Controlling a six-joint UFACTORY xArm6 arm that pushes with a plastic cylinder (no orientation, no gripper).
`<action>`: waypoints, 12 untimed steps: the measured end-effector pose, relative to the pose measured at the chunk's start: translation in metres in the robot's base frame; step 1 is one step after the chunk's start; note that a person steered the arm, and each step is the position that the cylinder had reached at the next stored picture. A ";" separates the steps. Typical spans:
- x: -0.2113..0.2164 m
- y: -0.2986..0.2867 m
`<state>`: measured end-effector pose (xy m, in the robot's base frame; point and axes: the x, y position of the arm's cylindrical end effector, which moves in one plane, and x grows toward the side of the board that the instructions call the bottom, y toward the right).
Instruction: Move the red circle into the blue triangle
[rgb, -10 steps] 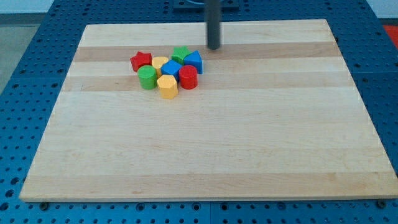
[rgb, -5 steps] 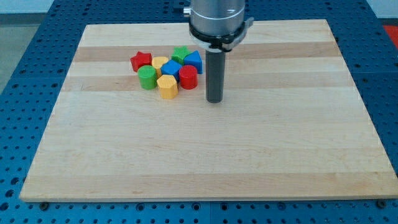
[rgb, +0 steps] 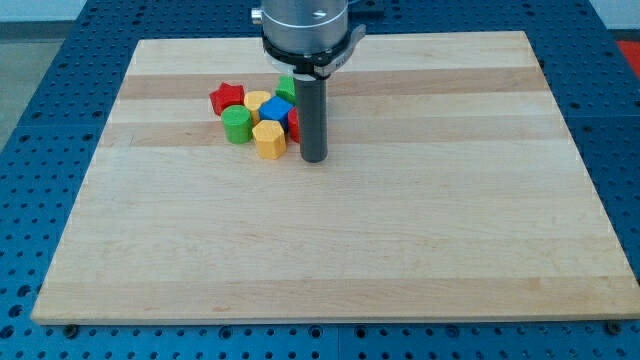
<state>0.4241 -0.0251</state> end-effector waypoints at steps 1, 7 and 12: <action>-0.003 0.000; -0.018 -0.022; -0.043 0.000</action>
<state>0.3811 -0.0256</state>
